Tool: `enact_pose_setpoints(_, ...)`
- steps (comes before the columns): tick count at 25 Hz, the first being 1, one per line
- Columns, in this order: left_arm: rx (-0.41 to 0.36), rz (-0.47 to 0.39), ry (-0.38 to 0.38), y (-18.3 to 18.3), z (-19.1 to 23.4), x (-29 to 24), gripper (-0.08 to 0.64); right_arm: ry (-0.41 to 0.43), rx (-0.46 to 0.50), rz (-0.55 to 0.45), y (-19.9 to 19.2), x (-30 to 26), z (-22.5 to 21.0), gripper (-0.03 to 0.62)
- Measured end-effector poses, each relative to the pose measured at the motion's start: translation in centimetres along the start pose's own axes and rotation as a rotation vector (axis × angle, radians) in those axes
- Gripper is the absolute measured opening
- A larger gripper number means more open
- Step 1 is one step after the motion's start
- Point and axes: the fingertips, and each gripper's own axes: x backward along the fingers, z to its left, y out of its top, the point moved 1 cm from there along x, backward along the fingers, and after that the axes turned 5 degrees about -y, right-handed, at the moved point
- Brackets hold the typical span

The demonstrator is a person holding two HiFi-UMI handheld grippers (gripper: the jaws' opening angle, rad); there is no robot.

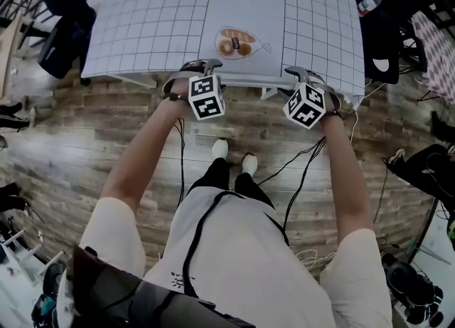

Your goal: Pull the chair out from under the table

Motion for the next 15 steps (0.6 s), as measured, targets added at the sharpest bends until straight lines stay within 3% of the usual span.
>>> enact_pose_setpoints(5,-0.037,0.036,-0.084,0.3,-0.5,-1.9,0.279,0.090,0.089,0.050,-0.2,-2.2,0.4,0.268)
enact_pose_setpoints(10,-0.061,0.079,-0.154,0.4,-1.6,-3.2,0.249,0.163,0.151,0.079,-0.5,-3.5,1.3,0.231)
enact_pose_setpoints(15,-0.130,0.199,-0.189,-0.9,-2.0,-4.5,0.210,0.196,0.245,0.129,-1.0,-4.7,1.8,0.198)
